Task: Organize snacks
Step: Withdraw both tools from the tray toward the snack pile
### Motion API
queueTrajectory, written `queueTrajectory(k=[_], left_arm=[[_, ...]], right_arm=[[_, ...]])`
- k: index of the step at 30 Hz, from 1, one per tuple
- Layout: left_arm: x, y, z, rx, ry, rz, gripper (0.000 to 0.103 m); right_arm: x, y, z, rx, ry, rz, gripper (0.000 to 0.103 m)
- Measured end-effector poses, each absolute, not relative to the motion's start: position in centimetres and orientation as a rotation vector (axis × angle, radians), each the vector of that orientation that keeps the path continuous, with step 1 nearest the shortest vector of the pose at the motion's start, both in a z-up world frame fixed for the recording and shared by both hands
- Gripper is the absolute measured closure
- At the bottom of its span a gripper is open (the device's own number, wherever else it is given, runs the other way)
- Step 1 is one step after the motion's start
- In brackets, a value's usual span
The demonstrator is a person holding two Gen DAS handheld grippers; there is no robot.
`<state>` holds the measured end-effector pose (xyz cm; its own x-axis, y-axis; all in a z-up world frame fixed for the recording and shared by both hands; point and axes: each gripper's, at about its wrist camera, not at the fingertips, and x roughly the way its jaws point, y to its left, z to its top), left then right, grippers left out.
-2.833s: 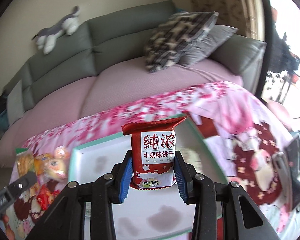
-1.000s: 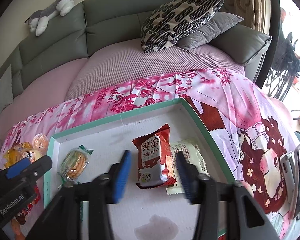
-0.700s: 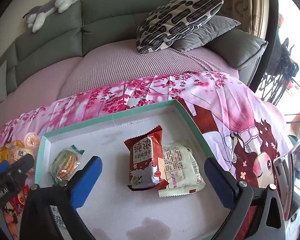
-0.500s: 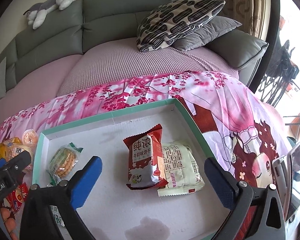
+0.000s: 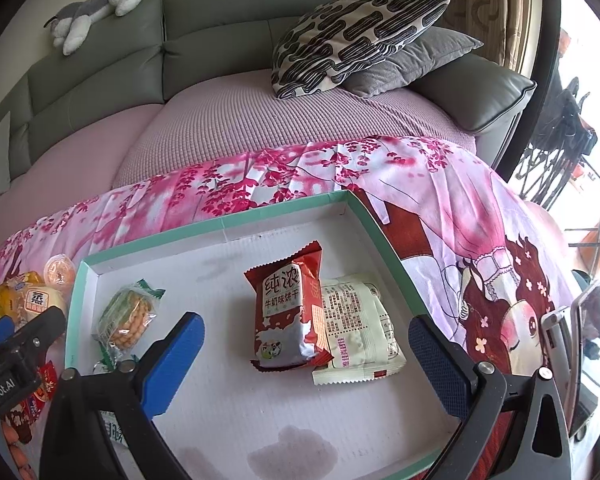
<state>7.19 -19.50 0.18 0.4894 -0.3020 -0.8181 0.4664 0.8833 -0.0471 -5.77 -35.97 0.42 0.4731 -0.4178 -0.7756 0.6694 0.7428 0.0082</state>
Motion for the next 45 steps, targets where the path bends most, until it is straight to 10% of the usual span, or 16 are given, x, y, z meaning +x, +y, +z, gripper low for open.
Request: queueTrajectory(k=[45], left_arm=[[10.4, 2.8, 1.9, -0.036, 0.983, -0.056, 0.003]], right_arm=[[-0.2, -20.8, 1.6, 0.276, 0.922, -0.281, 0.000]])
